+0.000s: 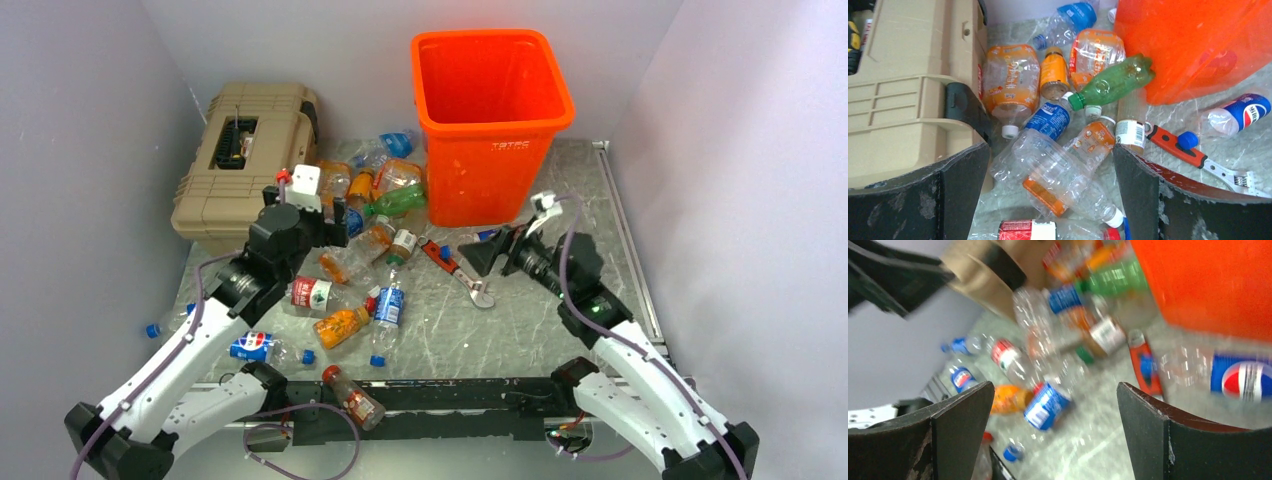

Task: Put the plastic bottles in the bin
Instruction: Pick up the plastic bottle at the center of the board.

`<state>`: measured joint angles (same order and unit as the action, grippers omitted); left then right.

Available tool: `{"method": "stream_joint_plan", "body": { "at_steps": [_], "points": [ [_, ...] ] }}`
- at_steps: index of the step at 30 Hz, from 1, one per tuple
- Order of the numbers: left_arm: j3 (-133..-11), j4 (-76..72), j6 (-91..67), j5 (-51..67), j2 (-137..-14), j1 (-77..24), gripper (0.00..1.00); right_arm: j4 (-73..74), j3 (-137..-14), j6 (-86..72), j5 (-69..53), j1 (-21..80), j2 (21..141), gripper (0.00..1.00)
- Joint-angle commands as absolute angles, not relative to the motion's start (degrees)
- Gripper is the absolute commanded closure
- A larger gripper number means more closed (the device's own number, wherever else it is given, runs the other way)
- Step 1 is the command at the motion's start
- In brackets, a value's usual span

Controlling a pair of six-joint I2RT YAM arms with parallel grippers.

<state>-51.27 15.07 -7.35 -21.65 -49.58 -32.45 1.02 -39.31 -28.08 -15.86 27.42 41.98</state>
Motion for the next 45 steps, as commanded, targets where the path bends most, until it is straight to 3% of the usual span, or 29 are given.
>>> {"method": "stream_joint_plan", "body": {
  "at_steps": [1, 9, 17, 22, 38, 45],
  "points": [
    [-56.3, 19.3, -8.3, -17.3, -55.5, -32.8, 0.01, -2.6, -30.0, -35.7, -12.4, 27.6, 39.7, 0.03],
    [-65.1, 35.1, -13.3, -3.4, -70.7, -35.9, 0.00, -3.2, -21.2, -37.4, -8.2, 27.5, 36.6, 0.04],
    [-66.4, 38.7, -12.0, 4.2, -80.9, -40.2, 0.01, -3.2, -19.0, -36.6, -10.0, 27.5, 38.0, 0.04],
    [-67.8, 41.3, -12.7, 0.4, -87.3, -45.9, 0.01, -3.9, -18.3, -36.6, -10.8, 27.6, 39.1, 0.04],
    [-69.1, 41.7, -18.2, -4.3, -97.7, -46.1, 0.02, -5.0, -20.5, -36.2, -11.3, 27.6, 40.6, 0.04],
    [-68.5, 39.7, -18.8, -2.1, -99.8, -46.3, 0.10, -6.1, -19.7, -36.8, -11.6, 27.6, 40.3, 0.04]
  ]
}}
